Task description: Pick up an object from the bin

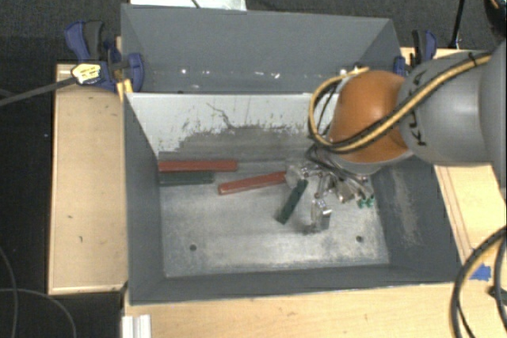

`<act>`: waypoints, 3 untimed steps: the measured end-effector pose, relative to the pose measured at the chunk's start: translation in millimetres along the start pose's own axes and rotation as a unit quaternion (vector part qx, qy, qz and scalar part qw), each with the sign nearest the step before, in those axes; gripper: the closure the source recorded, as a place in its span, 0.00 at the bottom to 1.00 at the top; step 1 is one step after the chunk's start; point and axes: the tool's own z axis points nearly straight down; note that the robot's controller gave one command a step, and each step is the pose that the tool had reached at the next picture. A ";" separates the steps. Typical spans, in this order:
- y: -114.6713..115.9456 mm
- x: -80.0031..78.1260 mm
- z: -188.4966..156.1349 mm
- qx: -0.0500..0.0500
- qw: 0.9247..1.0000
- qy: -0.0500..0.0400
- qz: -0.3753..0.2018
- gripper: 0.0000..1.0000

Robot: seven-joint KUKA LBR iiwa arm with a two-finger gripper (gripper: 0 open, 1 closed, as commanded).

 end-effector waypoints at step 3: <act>-1.5 5.3 0.3 0.000 0.999 -0.002 -0.048 1.00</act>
Offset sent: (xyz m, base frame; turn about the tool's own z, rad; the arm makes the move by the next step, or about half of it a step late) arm -0.0264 -0.0649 -0.0011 -0.2284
